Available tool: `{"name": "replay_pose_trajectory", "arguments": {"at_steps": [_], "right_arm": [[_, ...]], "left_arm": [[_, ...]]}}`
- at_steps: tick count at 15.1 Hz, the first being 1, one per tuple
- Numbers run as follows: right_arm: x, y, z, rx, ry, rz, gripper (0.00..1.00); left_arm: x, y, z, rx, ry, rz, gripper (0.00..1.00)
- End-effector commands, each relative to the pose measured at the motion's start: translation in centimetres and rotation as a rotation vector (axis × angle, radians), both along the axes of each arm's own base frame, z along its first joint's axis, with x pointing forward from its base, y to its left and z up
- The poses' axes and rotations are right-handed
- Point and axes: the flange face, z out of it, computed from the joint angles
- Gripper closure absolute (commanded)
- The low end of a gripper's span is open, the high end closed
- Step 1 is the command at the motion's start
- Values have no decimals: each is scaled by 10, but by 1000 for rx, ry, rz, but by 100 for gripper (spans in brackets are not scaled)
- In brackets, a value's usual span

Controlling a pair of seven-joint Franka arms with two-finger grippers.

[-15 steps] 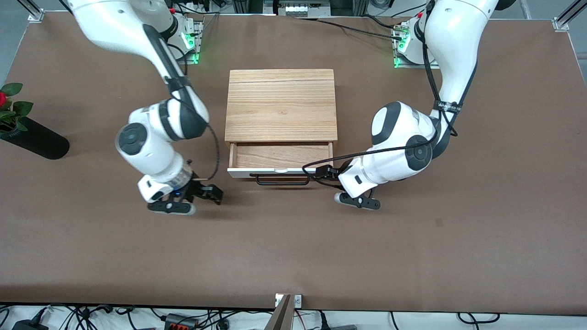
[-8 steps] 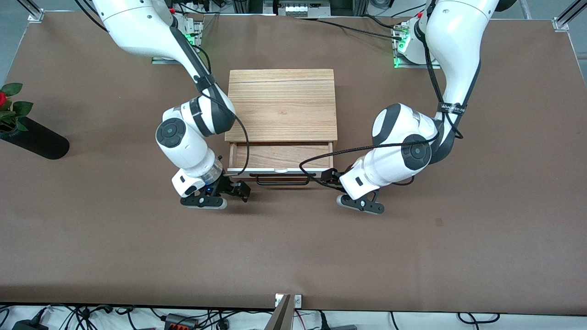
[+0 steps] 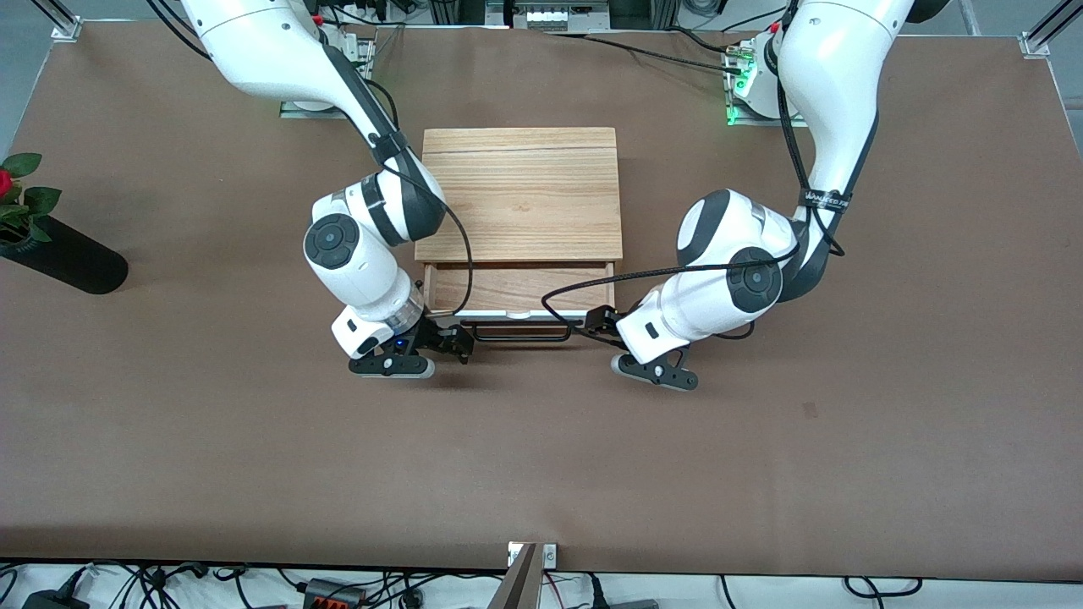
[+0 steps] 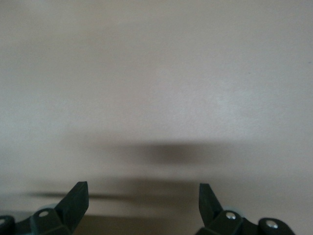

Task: Close drawer with both arms simultaneously
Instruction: 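Push the drawer front with both grippers into the wooden box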

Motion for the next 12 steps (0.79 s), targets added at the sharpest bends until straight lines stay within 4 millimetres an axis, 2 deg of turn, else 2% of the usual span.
{"name": "replay_pose_trajectory", "arguments": {"at_steps": [1,3,5,10,12], "right_arm": [[-3,5,-3,-8,28,7,0],[-8,1,-6,-33,90,12,0],[-13,3,-4,-49,131,21,0],[-27,5,-13,-87,233,46,0],[-31,8,-15,-96,253,56,0]], "left_arm": [[-10,-11,-10,28,51,-38,0],[-14,-14,-13,36,76,-51,0],[-19,-12,-16,45,112,-64,0],[-32,-14,-25,66,201,-103,0],[-40,-21,-32,71,241,-125,0]]}}
